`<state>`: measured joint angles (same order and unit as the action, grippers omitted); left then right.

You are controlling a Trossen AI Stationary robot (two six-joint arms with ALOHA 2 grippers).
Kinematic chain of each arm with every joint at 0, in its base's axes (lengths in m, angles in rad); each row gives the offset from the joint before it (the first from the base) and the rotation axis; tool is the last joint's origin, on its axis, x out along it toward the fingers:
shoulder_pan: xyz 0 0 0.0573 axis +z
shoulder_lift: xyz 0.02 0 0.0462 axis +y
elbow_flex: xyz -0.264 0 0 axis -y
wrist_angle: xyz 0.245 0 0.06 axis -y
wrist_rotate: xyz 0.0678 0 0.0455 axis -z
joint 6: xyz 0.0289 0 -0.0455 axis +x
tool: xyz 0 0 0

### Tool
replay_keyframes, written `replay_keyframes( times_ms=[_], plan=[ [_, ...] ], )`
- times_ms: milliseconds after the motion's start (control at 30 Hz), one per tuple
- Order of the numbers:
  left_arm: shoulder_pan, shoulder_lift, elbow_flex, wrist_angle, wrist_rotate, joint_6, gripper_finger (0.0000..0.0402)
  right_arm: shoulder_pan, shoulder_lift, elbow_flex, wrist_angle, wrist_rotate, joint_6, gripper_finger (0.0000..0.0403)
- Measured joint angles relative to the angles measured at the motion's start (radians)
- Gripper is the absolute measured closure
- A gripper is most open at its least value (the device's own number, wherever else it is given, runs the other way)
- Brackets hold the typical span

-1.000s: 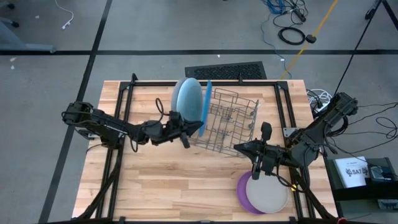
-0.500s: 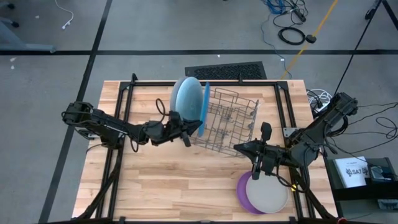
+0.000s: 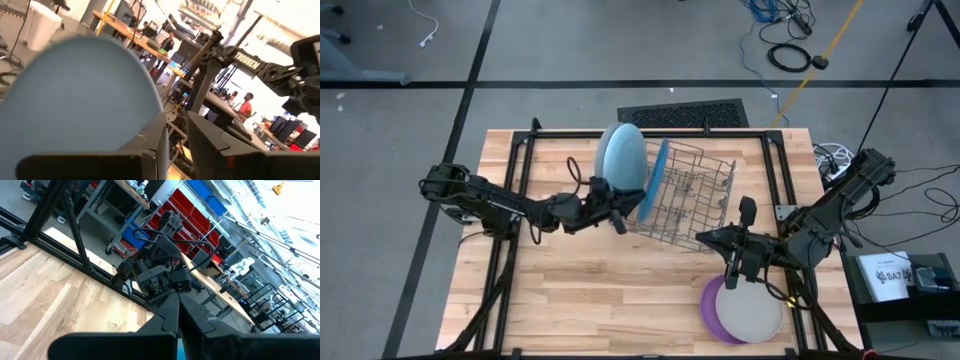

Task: Sort dishes
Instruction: Put the dark blue plate into the dish rack

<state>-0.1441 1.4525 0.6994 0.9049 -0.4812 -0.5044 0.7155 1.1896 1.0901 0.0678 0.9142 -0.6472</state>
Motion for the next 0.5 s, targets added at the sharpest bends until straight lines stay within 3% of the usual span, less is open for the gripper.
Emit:
replay_keyframes(
  times_ms=[267,500],
  plan=[
    [-0.004,0.0,0.0,0.088,0.005,0.05,0.0327,-0.001,0.0,0.0,-0.035,0.0,0.042,0.0403],
    [-0.01,0.0,0.029,0.14,0.085,0.102,0.0327,-0.055,0.003,0.0,-0.122,-0.002,0.146,0.0403]
  ],
)
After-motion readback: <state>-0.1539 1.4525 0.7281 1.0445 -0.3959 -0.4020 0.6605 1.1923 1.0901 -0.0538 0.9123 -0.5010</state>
